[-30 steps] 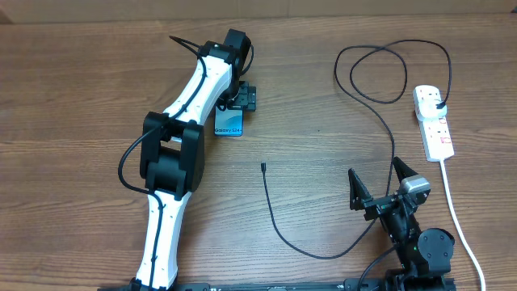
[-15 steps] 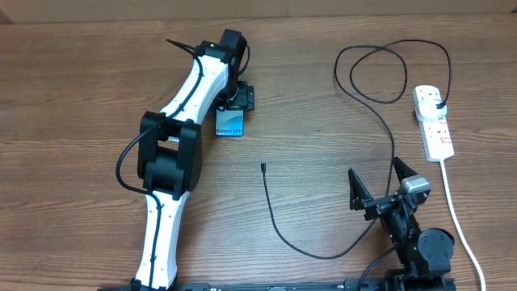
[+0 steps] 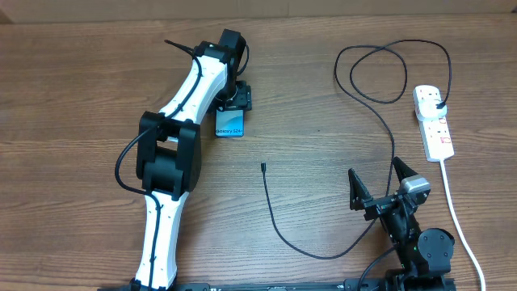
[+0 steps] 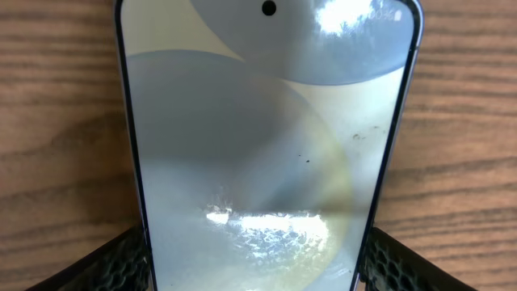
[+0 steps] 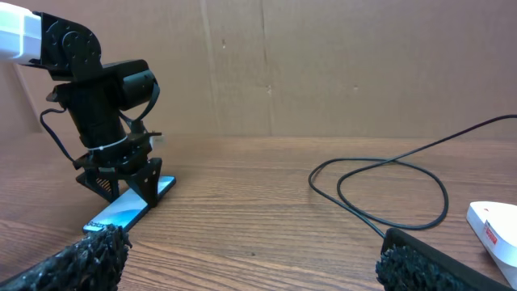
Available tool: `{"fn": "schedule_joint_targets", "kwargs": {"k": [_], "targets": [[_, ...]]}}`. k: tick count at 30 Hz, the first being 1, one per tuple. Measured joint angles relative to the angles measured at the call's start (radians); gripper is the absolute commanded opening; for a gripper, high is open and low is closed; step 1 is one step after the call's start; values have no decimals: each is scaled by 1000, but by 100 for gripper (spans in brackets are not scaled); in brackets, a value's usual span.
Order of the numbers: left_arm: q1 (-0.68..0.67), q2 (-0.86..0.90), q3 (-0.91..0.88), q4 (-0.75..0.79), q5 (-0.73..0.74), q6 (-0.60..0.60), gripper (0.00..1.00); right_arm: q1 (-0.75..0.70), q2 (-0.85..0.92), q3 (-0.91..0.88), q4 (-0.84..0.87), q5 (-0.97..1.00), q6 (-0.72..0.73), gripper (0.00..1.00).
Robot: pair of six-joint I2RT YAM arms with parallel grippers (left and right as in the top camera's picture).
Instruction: Plug charger to phone and switch on socket
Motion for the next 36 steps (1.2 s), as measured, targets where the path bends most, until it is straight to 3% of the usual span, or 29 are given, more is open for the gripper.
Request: {"fn": "schedule_joint_targets", "kwargs": {"k": [9,17,23,28,36], "targets": [[24,-69,4,-70,53,-3,75,0,0,0,0,0,0,100],[85,-381,11,-130,196,5,76,0,0,0,34,-46,1,100],[110,-457,17,-138,352,27,75,0,3,23,54,-117,164,100],[81,-456,17,-139,417,31,75,0,147,316,-214,-158,255,100],[-10,-456,16,-135,477,31,75,1,651,1011,-801,-228,275,100]]}}
